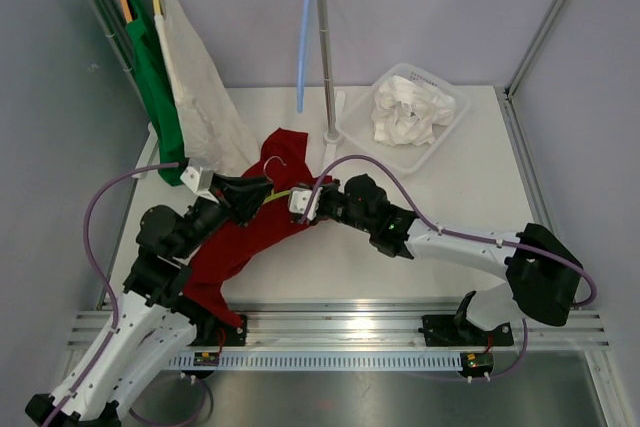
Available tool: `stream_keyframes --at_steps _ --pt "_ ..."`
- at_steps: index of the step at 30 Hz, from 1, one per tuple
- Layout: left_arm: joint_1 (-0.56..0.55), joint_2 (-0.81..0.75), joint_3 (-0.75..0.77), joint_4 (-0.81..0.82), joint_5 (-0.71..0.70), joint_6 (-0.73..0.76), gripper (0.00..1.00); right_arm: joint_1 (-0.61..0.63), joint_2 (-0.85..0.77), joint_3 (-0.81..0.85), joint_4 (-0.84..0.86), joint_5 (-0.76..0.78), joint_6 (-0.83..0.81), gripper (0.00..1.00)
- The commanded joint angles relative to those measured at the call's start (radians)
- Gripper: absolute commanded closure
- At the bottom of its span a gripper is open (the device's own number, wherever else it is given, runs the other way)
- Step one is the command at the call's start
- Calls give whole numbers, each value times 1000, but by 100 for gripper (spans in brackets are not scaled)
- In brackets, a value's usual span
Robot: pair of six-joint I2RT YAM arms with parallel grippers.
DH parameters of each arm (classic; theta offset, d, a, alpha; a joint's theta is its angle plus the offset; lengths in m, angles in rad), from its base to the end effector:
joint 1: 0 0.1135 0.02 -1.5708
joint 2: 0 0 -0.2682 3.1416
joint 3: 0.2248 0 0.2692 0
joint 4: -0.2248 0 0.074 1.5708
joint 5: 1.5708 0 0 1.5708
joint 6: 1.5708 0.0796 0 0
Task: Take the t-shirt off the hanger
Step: Remove the tshirt from the hanger
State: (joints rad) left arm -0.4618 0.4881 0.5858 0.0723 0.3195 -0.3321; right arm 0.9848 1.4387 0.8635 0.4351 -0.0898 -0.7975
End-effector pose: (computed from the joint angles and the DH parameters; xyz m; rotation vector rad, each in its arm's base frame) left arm 0.1552 -0.1052 0.3499 0.3685 1.4209 -0.8755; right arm 0.2093 0.3283 0.2656 -1.3750 1.0251 0.2159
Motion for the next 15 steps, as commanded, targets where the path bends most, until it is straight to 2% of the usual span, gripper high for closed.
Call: stream_keyframes --at_steps 1,4,7,12,15 --pt "-5 53 60 -34 -25 27 69 49 -66 28 163 -19 -77 100" --pt "-5 98 85 -54 -31 31 70 64 -51 -9 261 -22 -167 100" --pt "-5 112 95 -68 -43 34 70 77 -41 -23 278 -41 -270 100" --pt "-5 75 94 -69 -62 34 69 83 -23 -35 264 -70 -446 100" --pt "-5 55 86 -69 -59 36 68 86 -24 -6 204 -65 -473 100"
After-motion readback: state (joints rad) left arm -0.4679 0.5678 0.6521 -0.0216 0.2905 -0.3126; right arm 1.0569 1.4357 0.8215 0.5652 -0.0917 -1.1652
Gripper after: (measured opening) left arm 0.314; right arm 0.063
